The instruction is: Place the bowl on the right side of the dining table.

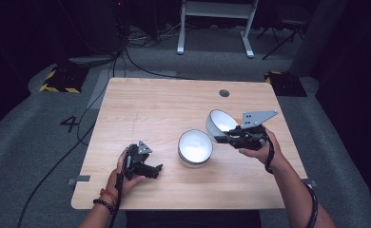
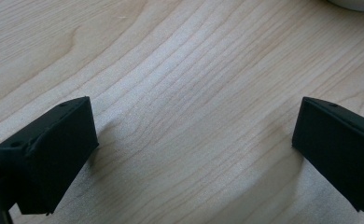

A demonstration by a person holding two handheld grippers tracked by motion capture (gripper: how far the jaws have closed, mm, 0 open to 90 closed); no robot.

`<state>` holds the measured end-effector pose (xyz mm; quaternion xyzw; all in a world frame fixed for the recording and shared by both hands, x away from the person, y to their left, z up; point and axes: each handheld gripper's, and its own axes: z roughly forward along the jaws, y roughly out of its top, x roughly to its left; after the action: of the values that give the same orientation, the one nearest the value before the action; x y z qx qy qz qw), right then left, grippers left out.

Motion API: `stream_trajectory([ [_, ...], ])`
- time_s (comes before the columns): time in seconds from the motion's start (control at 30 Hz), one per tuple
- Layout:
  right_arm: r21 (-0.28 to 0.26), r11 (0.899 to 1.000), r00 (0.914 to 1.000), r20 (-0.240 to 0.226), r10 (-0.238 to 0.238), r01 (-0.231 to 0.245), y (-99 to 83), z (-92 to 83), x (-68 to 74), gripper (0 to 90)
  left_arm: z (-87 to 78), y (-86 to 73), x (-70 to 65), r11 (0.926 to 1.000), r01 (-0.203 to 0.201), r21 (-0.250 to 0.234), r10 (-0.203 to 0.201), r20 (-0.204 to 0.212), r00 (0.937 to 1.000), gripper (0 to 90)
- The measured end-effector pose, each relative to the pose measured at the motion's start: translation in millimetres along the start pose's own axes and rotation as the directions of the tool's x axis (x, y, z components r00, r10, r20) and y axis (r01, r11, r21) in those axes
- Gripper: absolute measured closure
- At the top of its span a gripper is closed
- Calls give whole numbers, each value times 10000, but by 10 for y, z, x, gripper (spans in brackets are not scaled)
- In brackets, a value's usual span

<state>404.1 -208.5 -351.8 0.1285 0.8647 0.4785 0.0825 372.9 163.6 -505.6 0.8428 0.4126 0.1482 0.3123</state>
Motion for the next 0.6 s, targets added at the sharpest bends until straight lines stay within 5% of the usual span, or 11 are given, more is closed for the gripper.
stream_trajectory([
  [0.6, 171, 9984, 9923, 1122, 521, -544, -224, -280, -256, 820, 0, 0, 0, 10000, -4, 2, 4, 0, 10000, 0],
])
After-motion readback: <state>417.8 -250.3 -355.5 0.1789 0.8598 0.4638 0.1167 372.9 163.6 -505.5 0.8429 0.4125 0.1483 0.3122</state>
